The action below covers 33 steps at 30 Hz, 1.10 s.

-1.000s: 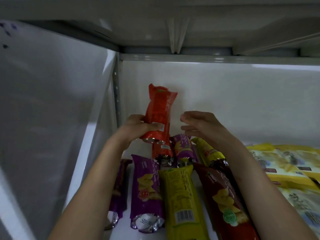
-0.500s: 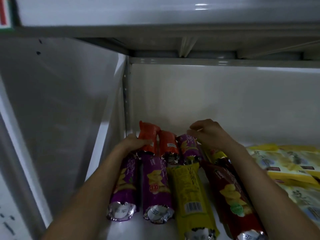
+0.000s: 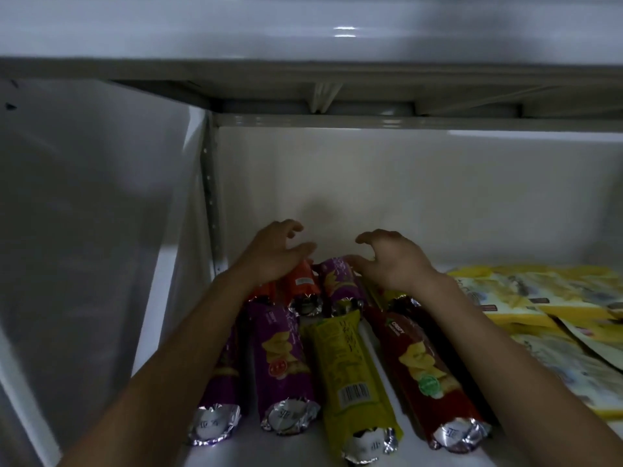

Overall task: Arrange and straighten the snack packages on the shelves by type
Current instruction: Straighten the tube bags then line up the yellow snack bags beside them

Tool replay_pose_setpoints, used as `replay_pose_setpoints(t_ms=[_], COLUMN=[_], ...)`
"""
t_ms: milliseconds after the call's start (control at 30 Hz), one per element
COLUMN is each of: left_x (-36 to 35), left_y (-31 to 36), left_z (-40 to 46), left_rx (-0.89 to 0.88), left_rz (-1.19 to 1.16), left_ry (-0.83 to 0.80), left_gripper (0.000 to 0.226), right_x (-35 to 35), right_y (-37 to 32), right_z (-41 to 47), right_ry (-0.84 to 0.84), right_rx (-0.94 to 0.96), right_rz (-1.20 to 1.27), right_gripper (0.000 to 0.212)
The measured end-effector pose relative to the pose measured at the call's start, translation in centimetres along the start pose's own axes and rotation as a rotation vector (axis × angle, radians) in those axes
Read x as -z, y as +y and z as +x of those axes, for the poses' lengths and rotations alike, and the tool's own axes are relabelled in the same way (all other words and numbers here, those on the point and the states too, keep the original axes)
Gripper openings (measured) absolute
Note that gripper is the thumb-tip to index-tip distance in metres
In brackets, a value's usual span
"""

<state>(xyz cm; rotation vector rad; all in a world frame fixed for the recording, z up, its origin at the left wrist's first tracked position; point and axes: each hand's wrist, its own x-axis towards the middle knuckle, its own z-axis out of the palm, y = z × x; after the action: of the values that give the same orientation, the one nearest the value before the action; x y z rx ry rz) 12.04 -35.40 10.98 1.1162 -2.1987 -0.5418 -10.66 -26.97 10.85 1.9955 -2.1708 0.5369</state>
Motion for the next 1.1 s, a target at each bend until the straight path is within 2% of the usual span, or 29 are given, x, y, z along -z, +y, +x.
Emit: replay_pose_setpoints(t_ms=[167,300,433,667,767,933,1100], left_x=[-2.1,-3.2,-5.1,-11.2,-14.2,-19.4,-23.1], left_y=[3.2,4.8,7.8,14.8,18.9,24.8,27.8], left_z=[0.2,0.4,-0.4,-2.1,-3.2,-4.8,-3.9], left_rx=[-0.221,-0.294,-0.308,-0.368,-0.399,-0.396,-0.337], left_rz=[0.084,0.137,0.140,0.090,0.070,0.072,0.086], left_ry=[-0.018,-0.070,-0.130,-0.159,-0.142,-0.151,-0.210], left_gripper=[0.057,0.059,0.076,0.052,0.048,0.050,0.057], right_x=[0.5,1.3,2.7,6.3,7.8,10.0,10.3], right_y=[1.0,2.9,5.5,12.9,16.6,22.7,26.2], right_z=[-2.0,-4.3,-7.3,-14.0,-17.4,-21.8,-23.8], right_ry=[0.027,0.062,0.094,0.132,0.148,0.144,0.123], right_rx=[-0.054,-0.138,-0.197,-0.304,-0.348,-0.423,-0.455], right_rz=[-0.057,-0.093,-0.102,-0.071,-0.060,-0.051,0.019], right_gripper=[0.060,0.061,0.061,0.059,0.057,0.054,0.052])
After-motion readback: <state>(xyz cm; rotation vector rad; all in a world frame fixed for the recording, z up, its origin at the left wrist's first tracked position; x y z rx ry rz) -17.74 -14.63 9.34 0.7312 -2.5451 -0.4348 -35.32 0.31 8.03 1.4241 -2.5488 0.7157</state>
